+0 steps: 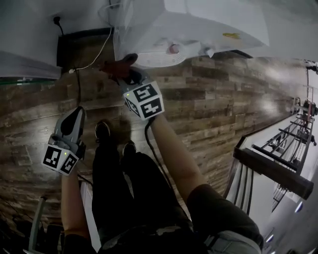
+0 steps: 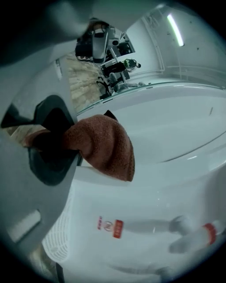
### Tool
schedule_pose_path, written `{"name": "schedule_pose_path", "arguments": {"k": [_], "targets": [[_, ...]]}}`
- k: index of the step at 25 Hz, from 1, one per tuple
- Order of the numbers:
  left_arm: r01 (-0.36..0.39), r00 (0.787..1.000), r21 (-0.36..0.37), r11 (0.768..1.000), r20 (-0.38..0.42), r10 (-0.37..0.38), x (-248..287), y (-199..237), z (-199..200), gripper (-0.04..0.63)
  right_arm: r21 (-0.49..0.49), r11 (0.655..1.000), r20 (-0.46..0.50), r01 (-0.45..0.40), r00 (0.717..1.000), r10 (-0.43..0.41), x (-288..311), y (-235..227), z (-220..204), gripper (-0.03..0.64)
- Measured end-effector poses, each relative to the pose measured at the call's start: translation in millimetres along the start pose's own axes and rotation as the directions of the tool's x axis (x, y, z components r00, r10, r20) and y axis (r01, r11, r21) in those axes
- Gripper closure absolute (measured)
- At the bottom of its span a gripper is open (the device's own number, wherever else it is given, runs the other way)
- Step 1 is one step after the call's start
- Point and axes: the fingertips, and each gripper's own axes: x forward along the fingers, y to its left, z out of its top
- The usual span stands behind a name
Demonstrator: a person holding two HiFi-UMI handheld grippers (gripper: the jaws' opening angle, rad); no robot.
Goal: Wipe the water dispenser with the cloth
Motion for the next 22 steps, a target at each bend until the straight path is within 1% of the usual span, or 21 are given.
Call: {"name": "schedule_pose_path", "arguments": {"k": [4, 8, 12, 16, 19, 22], "targets": [[0.009, 1.0, 0.018, 1.0, -0.009, -0.009, 22, 36, -52, 0.586, -0.037, 0.999, -0.022, -0.025, 0.999, 0.024, 46, -6, -55, 0.557], [0.048, 0.999, 0.045, 0.998, -0.013, -0.048, 51, 63, -93, 0.586, -0.027, 0.999, -0.027, -0.017, 1.0, 0.016, 83, -24, -106, 0.557], [0.085, 0.996, 0.088, 0.992, -0.015, -0.084, 77, 86, -125, 0.586, -0.021, 1.0, -0.022, -0.001, 1.0, 0.0, 114, -48, -148, 0.557], [0.112, 0.994, 0.121, 0.986, -0.017, -0.111, 98, 108, -157, 0.586, 0.016, 1.0, -0.035, -0.015, 0.999, 0.016, 150, -69, -191, 0.557], [0.124, 0.992, 0.134, 0.983, -0.026, -0.122, 110, 124, -182, 0.586, 0.034, 0.999, -0.057, -0.024, 0.998, 0.026, 178, -79, -224, 0.557], [0.142, 0.989, 0.151, 0.978, -0.052, -0.135, 121, 135, -202, 0.586, 0.038, 0.999, -0.093, -0.02, 0.995, 0.024, 201, -87, -256, 0.557]]}}
